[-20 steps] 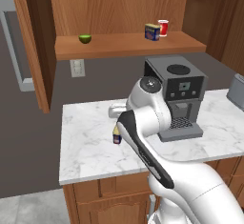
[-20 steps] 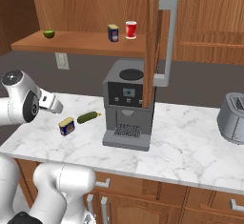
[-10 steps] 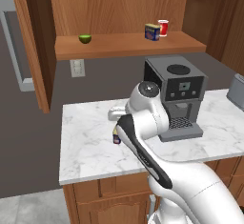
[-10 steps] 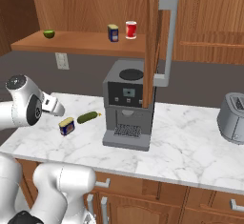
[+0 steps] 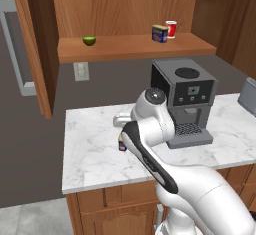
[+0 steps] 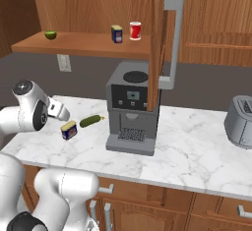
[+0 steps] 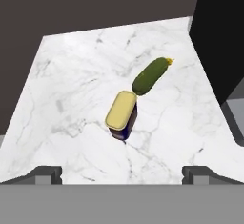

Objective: Pick the cans from the counter and place them in their designated side in the cabinet.

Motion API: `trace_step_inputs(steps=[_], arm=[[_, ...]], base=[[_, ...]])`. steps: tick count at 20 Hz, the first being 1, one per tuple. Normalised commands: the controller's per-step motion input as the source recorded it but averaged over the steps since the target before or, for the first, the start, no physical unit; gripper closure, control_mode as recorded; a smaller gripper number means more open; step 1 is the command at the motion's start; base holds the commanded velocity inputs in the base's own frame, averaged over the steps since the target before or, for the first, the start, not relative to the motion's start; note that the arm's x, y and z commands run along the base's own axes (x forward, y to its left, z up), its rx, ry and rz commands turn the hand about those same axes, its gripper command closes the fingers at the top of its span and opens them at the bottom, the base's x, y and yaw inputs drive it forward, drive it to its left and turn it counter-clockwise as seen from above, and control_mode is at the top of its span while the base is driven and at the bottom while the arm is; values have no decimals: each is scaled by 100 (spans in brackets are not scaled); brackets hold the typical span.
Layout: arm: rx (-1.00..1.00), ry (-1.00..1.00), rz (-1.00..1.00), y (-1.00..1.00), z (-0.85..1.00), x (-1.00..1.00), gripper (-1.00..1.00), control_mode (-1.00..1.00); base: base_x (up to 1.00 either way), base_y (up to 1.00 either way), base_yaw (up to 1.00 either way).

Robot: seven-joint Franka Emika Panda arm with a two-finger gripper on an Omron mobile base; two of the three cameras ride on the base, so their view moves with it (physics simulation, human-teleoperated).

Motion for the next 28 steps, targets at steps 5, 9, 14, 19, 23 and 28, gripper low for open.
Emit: trace_step_inputs(steps=[5, 9, 14, 19, 23, 28], arm=[[1, 0, -1, 2, -16, 16, -100, -100], [2, 2, -1, 5, -16, 14, -100, -100], [1, 2, -1, 3, -15, 14, -100, -100], [1, 0, 0, 4, -16, 13, -100, -100], [0, 0, 0, 3, -19, 11, -100, -100], [0, 0, 0, 2, -21, 10, -100, -100]], base=[[0, 0, 0], [0, 0, 0], [0, 0, 0], [0, 0, 0], [0, 0, 0], [0, 0, 0]])
